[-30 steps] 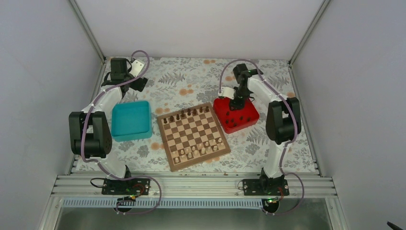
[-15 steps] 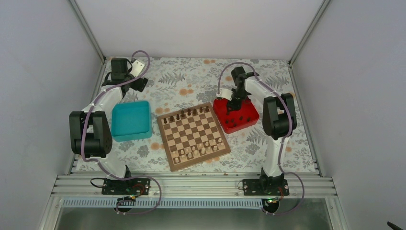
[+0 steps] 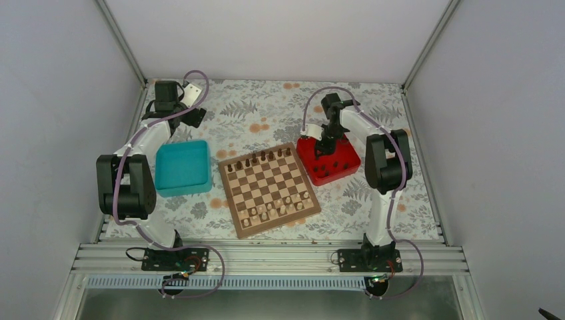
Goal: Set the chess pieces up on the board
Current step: Pick up the chess piece from the storage box, then place the chess piece on the chessboard.
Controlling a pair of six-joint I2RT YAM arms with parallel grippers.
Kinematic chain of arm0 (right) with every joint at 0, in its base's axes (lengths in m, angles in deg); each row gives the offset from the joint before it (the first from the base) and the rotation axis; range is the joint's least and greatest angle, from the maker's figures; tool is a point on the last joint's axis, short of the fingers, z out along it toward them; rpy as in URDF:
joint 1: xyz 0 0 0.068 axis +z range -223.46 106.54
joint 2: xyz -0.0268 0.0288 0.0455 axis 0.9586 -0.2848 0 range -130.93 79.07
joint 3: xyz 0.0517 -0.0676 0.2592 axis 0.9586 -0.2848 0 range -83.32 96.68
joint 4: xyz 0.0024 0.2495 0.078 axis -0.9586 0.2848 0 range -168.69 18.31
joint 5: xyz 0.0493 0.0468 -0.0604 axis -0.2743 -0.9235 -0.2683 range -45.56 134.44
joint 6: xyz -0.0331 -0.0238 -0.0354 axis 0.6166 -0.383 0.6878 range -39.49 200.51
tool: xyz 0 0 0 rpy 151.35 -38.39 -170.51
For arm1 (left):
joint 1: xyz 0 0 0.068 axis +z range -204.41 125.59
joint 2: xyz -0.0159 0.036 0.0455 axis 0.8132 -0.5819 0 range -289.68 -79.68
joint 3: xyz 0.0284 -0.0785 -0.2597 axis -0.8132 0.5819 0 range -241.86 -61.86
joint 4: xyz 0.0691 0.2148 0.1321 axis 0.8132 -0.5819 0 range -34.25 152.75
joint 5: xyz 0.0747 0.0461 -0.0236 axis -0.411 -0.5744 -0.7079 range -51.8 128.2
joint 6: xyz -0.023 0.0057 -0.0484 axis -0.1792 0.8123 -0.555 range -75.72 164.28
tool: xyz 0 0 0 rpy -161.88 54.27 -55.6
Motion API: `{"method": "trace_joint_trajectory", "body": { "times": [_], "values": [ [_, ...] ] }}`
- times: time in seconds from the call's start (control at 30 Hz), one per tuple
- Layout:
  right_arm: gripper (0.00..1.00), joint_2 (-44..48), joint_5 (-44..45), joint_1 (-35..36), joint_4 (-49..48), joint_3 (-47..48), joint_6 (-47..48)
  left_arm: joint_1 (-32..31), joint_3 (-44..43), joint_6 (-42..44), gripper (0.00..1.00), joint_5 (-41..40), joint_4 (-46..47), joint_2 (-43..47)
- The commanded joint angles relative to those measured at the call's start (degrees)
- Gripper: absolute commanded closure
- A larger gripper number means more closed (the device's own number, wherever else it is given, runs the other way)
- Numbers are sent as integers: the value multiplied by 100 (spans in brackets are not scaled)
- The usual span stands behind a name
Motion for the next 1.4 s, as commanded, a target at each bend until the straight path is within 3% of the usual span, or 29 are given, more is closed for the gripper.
{"method": "trace_joint_trajectory", "body": {
  "times": [0.0, 0.5, 0.77, 0.93, 1.13, 1.37],
  "values": [
    [66, -15, -146, 31, 197, 83, -39, -17, 35, 40, 0, -20, 131, 23],
    [68, -387, -150, 41, 59, 82, -87, -16, 85, 43, 0, -27, 154, 40],
    [90, -175, -44, 41, 115, 159, -129, -16, 89, 32, 0, -1, 149, 55],
    [93, 201, 248, 131, 388, 407, -213, -21, 132, 25, 0, 60, 175, 116],
    [93, 456, 604, 721, 916, 1178, -375, -20, 105, -15, 0, 148, 159, 203],
    [93, 162, 612, 2032, 1371, 2467, -577, -20, 18, -68, 0, 147, 93, 284]
  ]
}}
